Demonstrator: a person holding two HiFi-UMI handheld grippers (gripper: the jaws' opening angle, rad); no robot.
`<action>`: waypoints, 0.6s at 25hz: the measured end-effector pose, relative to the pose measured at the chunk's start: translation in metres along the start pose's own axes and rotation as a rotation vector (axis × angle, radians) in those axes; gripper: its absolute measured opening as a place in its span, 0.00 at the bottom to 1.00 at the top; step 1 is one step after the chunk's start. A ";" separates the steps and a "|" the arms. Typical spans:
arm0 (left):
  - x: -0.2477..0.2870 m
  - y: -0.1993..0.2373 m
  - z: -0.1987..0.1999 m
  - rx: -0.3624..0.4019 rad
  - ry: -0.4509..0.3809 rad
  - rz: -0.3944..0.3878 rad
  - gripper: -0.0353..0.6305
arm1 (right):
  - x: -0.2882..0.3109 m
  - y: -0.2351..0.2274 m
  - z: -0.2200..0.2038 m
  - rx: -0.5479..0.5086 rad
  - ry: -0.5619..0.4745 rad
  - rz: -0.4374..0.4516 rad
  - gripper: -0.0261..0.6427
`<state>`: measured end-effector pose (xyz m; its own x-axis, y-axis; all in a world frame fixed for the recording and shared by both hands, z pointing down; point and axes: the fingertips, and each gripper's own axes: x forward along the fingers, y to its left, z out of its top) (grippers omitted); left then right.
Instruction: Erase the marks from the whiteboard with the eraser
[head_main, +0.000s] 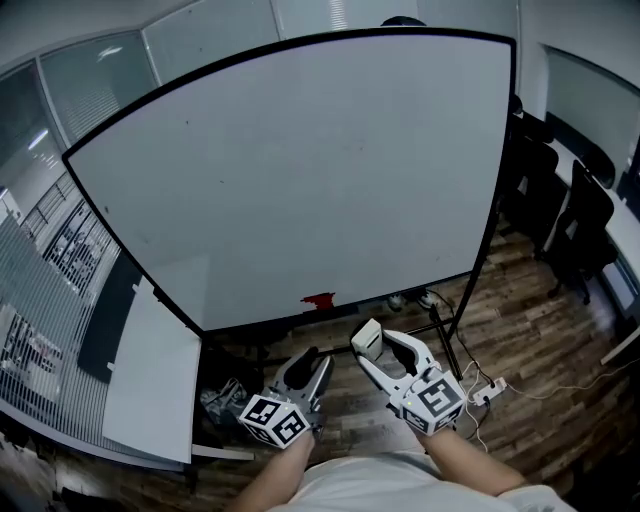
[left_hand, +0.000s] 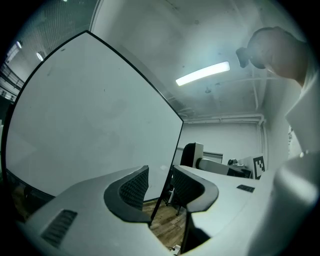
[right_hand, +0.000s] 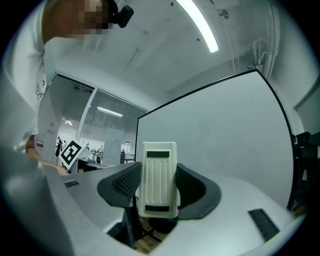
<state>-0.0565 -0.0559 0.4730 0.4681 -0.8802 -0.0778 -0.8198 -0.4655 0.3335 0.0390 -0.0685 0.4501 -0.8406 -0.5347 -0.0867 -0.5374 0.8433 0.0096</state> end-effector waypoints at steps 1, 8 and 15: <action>0.006 0.000 0.001 0.010 0.005 0.000 0.30 | 0.002 -0.008 0.002 0.007 -0.004 -0.008 0.38; 0.038 0.016 0.018 0.049 0.018 -0.004 0.27 | 0.026 -0.054 0.024 -0.003 -0.031 -0.065 0.38; 0.060 0.048 0.047 0.083 0.016 -0.060 0.07 | 0.083 -0.072 0.033 -0.030 -0.010 -0.075 0.39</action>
<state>-0.0829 -0.1353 0.4404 0.5221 -0.8491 -0.0797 -0.8143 -0.5241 0.2495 0.0101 -0.1715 0.4094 -0.7975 -0.5953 -0.0981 -0.6005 0.7990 0.0328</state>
